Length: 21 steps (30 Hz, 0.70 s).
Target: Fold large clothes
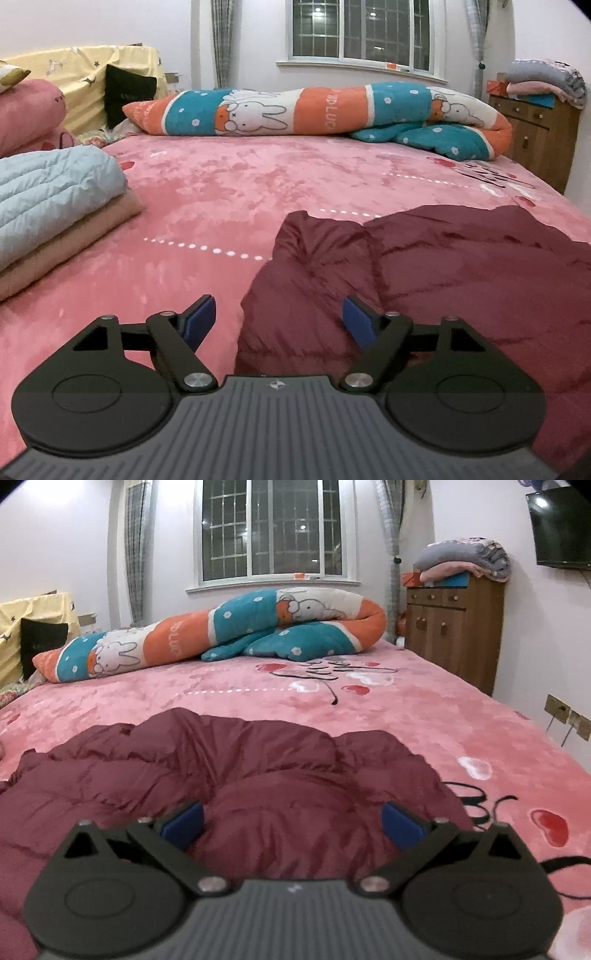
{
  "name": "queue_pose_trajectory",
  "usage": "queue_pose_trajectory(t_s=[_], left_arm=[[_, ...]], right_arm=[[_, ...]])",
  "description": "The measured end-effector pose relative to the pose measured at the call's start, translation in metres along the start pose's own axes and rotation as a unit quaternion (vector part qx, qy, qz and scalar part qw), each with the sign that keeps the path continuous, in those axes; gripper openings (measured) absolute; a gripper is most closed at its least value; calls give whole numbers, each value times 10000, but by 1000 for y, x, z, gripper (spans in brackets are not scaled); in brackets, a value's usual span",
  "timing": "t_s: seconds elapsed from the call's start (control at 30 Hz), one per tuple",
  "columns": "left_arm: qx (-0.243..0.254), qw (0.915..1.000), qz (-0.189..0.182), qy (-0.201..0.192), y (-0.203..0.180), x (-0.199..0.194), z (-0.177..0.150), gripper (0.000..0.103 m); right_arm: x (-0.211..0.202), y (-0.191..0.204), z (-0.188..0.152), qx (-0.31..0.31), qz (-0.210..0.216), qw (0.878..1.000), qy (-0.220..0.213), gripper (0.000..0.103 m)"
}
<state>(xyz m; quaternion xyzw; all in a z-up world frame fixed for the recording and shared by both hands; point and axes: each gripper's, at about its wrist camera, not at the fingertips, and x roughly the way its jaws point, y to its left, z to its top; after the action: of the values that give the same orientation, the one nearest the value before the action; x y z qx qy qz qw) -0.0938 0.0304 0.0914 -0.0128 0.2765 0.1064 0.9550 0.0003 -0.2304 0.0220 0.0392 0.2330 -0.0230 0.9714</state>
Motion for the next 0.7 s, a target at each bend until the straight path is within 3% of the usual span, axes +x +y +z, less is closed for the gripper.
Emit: queue_pose_trajectory(t_s=[0.23, 0.7], left_arm=[[-284, 9995, -158, 63, 4, -16, -5, 95], [-336, 9987, -374, -29, 3, -44, -10, 97]], right_arm=[[-24, -3, 1, 80, -24, 9999, -119, 102], [-71, -2, -1, 114, -121, 9994, -316, 102]])
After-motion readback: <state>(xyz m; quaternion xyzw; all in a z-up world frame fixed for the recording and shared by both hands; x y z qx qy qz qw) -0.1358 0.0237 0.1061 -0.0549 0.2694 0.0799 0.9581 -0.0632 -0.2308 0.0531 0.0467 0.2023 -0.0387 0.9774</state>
